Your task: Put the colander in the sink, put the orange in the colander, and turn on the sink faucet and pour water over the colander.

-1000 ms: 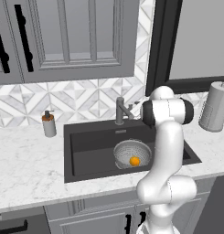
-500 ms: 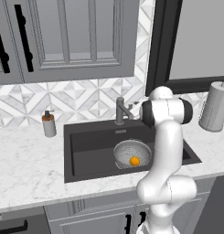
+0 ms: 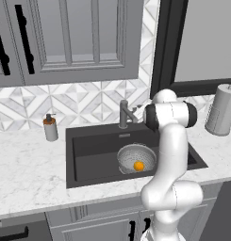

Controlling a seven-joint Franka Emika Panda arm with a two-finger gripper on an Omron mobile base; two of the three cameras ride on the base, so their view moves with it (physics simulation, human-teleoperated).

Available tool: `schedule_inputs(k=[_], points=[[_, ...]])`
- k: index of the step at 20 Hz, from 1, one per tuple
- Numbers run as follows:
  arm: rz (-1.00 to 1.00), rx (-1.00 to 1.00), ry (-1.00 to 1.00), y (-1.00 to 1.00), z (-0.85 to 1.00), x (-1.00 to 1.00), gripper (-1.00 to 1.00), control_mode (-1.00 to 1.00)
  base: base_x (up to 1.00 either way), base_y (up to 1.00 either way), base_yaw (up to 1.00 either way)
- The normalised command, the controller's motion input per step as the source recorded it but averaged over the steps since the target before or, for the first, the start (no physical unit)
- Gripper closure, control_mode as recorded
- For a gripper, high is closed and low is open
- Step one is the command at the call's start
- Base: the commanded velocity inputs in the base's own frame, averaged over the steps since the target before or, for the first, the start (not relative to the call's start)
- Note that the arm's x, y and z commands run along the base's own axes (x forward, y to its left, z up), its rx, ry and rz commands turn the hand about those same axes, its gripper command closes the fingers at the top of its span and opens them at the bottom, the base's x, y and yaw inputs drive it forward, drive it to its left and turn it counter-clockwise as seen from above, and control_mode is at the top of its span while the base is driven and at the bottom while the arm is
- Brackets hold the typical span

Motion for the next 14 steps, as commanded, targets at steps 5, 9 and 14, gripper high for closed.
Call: schedule_inputs(k=[5, 9, 14], points=[[0.0, 0.0, 0.0, -0.06, -0.01, 0.07, 1.0, -1.0, 0.0, 0.0, 0.0], [0.0, 0.0, 0.0, -0.2, 0.0, 0.07, 1.0, -1.0, 0.0, 0.0, 0.0], [-0.02, 0.0, 0.0, -0.3, -0.05, 0.08, 1.0, -1.0, 0.0, 0.0, 0.0]])
